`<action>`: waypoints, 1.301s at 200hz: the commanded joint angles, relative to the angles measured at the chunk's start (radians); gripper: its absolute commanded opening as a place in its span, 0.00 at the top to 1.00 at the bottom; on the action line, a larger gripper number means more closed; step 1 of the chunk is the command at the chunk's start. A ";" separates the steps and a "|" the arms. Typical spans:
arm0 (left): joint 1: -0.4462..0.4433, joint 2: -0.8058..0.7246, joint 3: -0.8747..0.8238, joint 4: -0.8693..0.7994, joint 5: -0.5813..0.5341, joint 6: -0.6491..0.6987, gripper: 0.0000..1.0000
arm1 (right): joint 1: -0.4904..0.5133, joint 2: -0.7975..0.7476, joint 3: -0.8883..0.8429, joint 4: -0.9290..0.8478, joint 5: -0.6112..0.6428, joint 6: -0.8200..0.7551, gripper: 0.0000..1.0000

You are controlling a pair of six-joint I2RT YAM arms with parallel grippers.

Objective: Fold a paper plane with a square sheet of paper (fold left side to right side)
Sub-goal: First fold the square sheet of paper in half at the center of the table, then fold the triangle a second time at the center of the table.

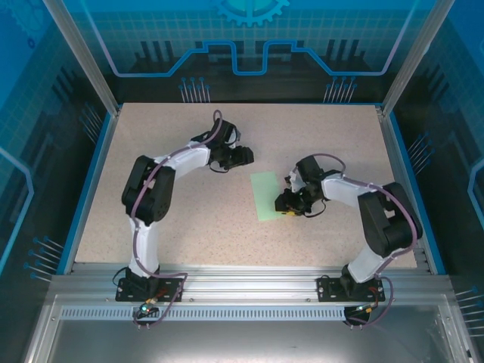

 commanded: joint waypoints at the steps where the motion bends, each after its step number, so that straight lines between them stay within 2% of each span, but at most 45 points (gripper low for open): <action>1: -0.036 -0.156 -0.136 0.050 0.008 -0.008 0.42 | -0.026 -0.068 0.078 -0.070 0.047 -0.072 0.52; 20: -0.086 -0.242 -0.248 0.096 -0.004 -0.040 0.42 | -0.058 -0.045 0.132 -0.119 0.069 -0.115 0.46; 66: -0.210 -0.343 -0.378 0.114 -0.127 -0.070 0.42 | -0.059 0.071 0.144 -0.119 0.019 -0.074 0.46; 112: -0.224 -0.402 -0.478 0.166 -0.185 -0.100 0.42 | -0.013 0.142 0.138 -0.107 0.035 -0.042 0.48; 187: -0.232 -0.405 -0.490 0.165 -0.205 -0.092 0.41 | 0.044 0.199 0.159 -0.118 0.058 -0.006 0.49; 260: -0.233 -0.403 -0.501 0.164 -0.219 -0.088 0.41 | 0.118 0.167 0.134 -0.097 0.034 0.050 0.51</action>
